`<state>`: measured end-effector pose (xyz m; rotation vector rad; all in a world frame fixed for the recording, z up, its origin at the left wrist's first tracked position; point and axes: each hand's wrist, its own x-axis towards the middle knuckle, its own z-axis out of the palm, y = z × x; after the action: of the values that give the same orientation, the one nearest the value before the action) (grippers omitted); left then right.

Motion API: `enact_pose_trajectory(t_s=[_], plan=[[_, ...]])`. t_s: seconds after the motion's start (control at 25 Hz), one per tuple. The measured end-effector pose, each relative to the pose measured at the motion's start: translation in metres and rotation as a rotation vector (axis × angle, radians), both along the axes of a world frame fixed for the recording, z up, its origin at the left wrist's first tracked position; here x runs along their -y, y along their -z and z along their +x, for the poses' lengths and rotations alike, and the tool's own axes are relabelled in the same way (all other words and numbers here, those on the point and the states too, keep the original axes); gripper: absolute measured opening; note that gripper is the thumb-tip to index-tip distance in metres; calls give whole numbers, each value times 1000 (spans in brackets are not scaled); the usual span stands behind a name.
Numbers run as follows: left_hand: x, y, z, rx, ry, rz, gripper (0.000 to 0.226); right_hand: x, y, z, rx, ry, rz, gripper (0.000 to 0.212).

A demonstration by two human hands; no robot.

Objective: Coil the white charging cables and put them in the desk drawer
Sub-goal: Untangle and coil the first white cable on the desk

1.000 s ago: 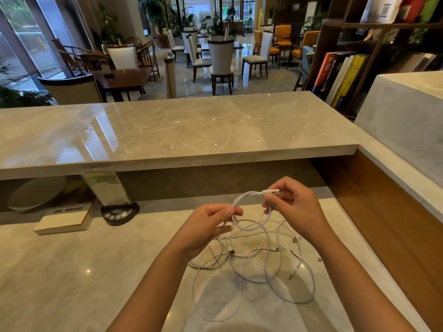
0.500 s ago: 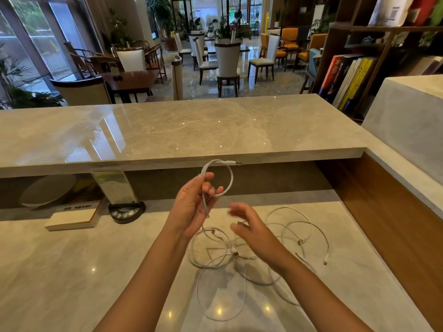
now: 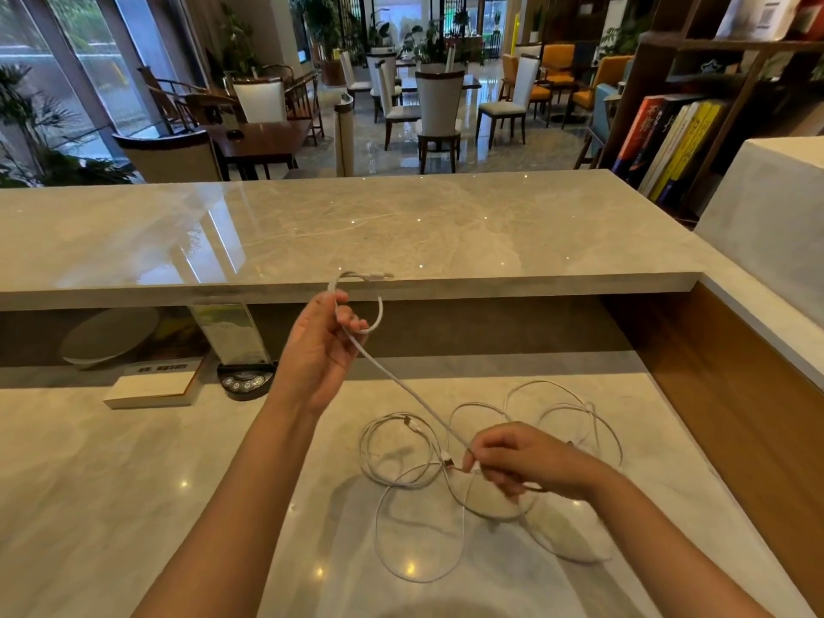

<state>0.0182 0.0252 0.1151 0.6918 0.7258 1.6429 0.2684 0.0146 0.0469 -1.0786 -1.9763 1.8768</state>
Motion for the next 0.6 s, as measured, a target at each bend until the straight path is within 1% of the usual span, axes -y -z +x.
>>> enact_pose_trajectory(t_s=[0.08,0.16,0.24,0.32,0.44,0.52,0.6], plan=[[3,6,-1,-54,38,-14,23,-11,-9,19,102,90,53,21],[7,15,4,-102,82,-30,21,-27,-21,32,151,266,115,21],[12,22,11,-155,120,-63,22,-46,-32,37,88,450,62,20],[17,27,19,-247,152,-103,24,-61,-42,37,20,574,0,18],[23,32,31,-440,189,-160,23,-70,-58,25,-33,663,1,16],[25,35,37,-498,185,-204,23,-67,-70,10,-95,693,15,17],[26,36,40,-521,172,-237,24,-58,-83,-5,-174,687,5,24]])
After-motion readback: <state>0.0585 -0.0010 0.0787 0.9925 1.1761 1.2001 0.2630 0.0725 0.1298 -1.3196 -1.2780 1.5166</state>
